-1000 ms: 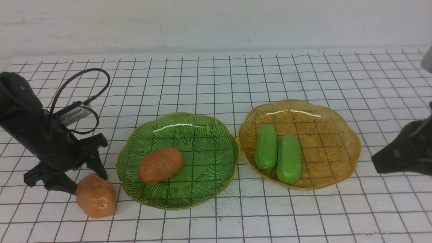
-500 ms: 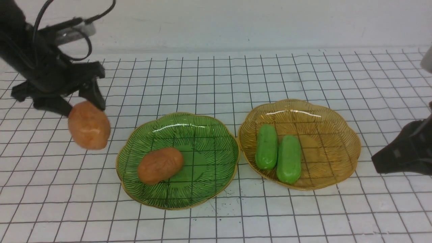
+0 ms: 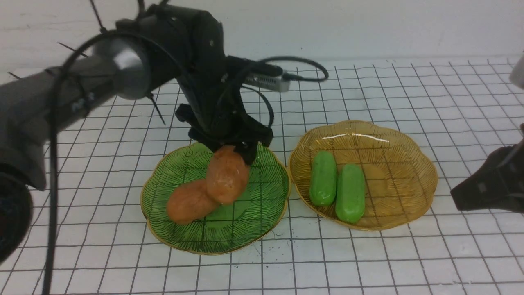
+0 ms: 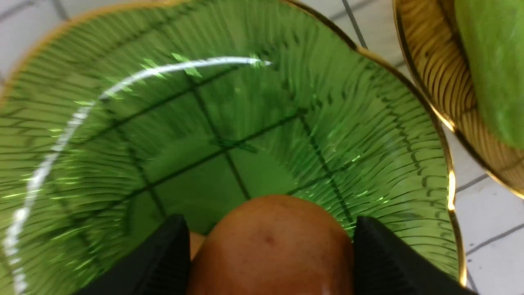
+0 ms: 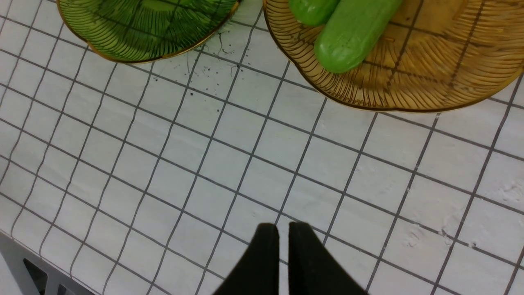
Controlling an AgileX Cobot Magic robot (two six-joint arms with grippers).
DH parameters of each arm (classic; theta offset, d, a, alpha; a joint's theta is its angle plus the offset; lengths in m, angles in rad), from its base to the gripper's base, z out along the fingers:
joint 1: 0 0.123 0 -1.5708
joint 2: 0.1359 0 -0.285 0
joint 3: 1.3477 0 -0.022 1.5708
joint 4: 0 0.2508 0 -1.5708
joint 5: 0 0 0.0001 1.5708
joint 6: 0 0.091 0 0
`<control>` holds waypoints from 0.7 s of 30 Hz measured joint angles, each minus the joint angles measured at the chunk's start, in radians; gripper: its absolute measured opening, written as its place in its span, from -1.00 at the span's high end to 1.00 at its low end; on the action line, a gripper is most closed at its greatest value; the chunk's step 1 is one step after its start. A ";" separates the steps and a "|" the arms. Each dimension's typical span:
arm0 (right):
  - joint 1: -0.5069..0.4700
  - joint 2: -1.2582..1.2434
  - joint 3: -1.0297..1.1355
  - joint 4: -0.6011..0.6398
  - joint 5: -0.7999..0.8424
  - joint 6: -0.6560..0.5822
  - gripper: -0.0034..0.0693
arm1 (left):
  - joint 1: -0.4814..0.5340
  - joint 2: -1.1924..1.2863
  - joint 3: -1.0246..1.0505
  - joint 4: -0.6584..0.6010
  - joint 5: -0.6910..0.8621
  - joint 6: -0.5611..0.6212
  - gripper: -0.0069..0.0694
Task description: Put different types of vegetables on the plate.
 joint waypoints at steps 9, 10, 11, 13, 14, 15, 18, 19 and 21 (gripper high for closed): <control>0.000 0.000 0.000 0.000 0.000 -0.002 0.83 | -0.016 0.044 -0.014 0.005 -0.002 0.000 -0.72; 0.000 0.000 0.000 0.001 0.000 -0.002 0.83 | -0.016 0.044 -0.026 0.005 -0.002 -0.003 -0.81; 0.000 0.000 0.000 0.001 0.000 -0.002 0.83 | -0.016 0.044 -0.026 0.005 -0.002 -0.003 -0.81; 0.000 0.000 0.000 0.006 0.000 -0.002 0.83 | -0.016 0.044 -0.053 0.005 0.002 -0.018 -0.93; 0.000 0.000 0.000 0.006 0.000 -0.002 0.83 | -0.016 0.044 -0.065 0.005 0.009 -0.023 -0.94; 0.000 0.000 0.000 0.006 0.000 -0.002 0.83 | -0.016 0.044 -0.069 0.005 0.014 -0.025 -0.94; 0.000 -0.008 0.000 0.003 0.000 -0.002 0.83 | -0.016 0.044 -0.112 0.005 0.058 -0.038 -0.92; 0.000 -0.024 0.000 -0.004 0.000 -0.002 0.83 | -0.016 0.044 -0.143 0.005 0.098 -0.039 -0.85; 0.000 -0.063 0.000 -0.015 0.000 -0.002 0.83 | -0.016 0.044 -0.170 0.011 0.130 -0.040 -0.72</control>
